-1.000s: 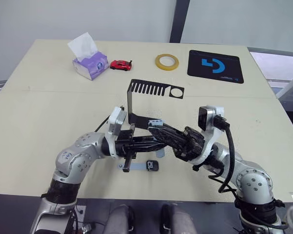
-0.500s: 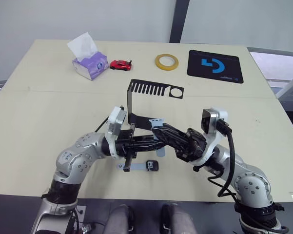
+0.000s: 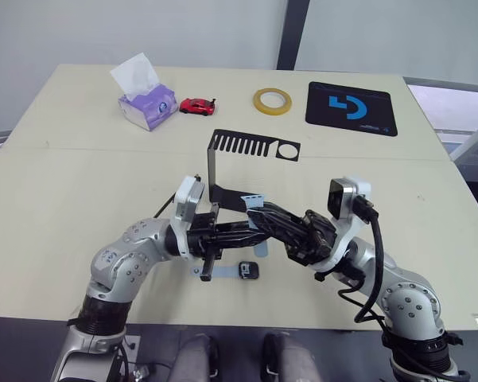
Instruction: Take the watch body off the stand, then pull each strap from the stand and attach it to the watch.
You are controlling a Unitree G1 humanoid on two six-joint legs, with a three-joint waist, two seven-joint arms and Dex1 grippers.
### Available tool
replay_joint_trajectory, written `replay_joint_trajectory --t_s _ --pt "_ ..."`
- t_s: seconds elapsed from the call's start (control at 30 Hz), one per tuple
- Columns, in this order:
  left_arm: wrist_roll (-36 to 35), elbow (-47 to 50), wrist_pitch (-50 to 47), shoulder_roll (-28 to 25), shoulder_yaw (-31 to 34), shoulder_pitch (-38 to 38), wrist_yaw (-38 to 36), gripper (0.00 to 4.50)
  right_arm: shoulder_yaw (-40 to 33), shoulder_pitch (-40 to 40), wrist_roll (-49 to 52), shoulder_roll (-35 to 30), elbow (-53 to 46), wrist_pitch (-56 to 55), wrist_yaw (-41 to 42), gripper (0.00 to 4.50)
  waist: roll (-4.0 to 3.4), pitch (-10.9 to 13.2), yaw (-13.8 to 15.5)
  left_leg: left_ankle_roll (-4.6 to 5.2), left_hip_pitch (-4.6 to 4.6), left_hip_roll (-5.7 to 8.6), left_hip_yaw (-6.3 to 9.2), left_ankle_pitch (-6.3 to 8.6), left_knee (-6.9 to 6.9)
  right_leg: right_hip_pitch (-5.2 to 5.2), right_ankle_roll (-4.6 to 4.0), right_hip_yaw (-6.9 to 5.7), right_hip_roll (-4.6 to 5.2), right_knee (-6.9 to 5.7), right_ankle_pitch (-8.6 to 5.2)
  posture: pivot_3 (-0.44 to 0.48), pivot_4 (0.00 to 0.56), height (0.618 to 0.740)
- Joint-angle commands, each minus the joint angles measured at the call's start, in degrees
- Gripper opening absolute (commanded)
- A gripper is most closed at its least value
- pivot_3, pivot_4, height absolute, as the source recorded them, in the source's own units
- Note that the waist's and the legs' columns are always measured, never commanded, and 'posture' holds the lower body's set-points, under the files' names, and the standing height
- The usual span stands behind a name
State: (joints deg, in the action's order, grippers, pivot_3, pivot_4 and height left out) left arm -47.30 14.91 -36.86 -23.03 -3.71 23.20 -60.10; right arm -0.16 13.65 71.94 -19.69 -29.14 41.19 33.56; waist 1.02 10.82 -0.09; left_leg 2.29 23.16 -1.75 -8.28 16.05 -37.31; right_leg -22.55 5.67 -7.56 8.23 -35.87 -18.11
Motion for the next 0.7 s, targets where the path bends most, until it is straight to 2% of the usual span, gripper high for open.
replay_joint_trajectory --t_s 0.03,0.53,0.63,0.7 --pt "-0.41 0.89 0.45 0.34 0.1 -0.05 -0.21 0.0 0.77 0.59 1.05 0.14 -2.59 0.19 0.99 1.03 0.0 0.0 0.0 0.0 0.0 0.0 0.0 0.0 0.0 0.0 0.0 0.0 0.0 0.0 0.0 0.0 0.15 0.74" --pt "0.2 1.11 0.77 0.42 -0.49 -0.68 -0.33 0.0 0.87 0.94 1.66 0.08 -2.11 0.65 0.02 1.03 0.0 0.0 0.0 0.0 0.0 0.0 0.0 0.0 0.0 0.0 0.0 0.0 0.0 0.0 0.0 0.0 0.15 0.74" --pt "0.37 1.09 0.98 0.51 -0.55 -0.77 -0.32 0.0 0.79 0.92 1.85 0.16 -2.04 0.58 0.18 0.22 0.0 0.0 -0.01 0.0 0.0 0.0 0.0 0.0 0.0 0.0 0.0 0.0 0.0 0.01 0.0 0.0 0.15 0.74" --pt "0.44 1.09 1.1 0.51 -0.51 -0.83 -0.36 0.0 0.81 0.92 1.94 0.22 -2.09 0.56 0.23 0.05 0.0 0.0 -0.01 0.0 0.0 0.0 0.0 0.0 0.01 0.0 0.0 0.0 0.01 0.01 0.0 0.0 0.15 0.74"
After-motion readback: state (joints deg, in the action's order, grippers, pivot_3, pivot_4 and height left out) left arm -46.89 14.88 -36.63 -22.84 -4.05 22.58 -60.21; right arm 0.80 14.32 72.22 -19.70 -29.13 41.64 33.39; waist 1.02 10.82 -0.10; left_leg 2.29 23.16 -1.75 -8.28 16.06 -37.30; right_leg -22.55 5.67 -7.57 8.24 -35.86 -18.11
